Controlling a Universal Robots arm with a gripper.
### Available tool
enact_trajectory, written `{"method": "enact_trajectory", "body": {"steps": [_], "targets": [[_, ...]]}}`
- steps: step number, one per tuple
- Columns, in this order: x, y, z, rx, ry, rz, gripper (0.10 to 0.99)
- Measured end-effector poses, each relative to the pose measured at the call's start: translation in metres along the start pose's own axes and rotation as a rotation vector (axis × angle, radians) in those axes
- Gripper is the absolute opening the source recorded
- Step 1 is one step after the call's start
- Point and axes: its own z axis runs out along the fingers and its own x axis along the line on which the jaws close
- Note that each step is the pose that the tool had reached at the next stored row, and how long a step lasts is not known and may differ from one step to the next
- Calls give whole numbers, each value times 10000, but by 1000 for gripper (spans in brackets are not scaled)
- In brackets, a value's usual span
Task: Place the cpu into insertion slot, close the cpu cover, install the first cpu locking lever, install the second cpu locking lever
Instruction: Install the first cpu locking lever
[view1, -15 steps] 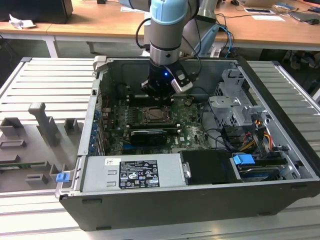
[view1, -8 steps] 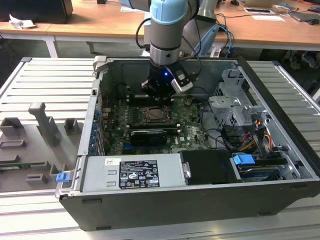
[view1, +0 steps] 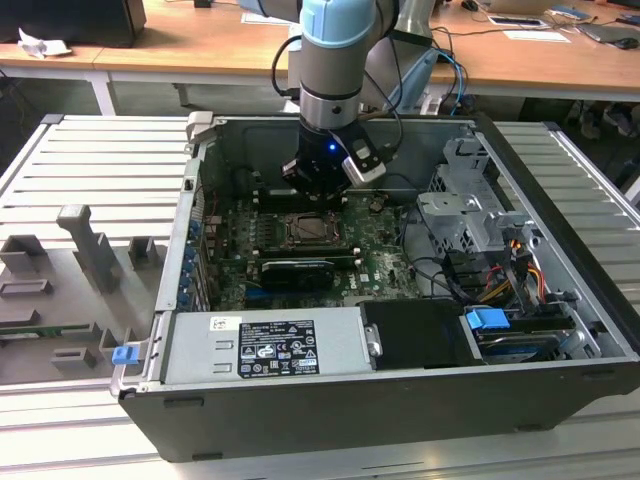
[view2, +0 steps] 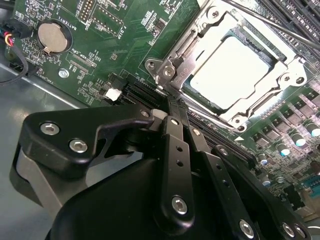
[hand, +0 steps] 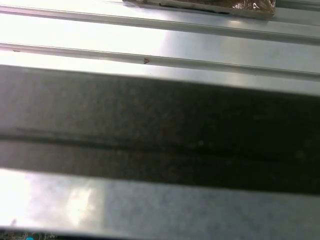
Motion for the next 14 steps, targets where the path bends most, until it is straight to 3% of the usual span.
{"method": "enact_trajectory", "body": {"steps": [10,14], "targets": [[0,-2,25,163,12,1,106],[1,-2,25,176,15,1,106]]}}
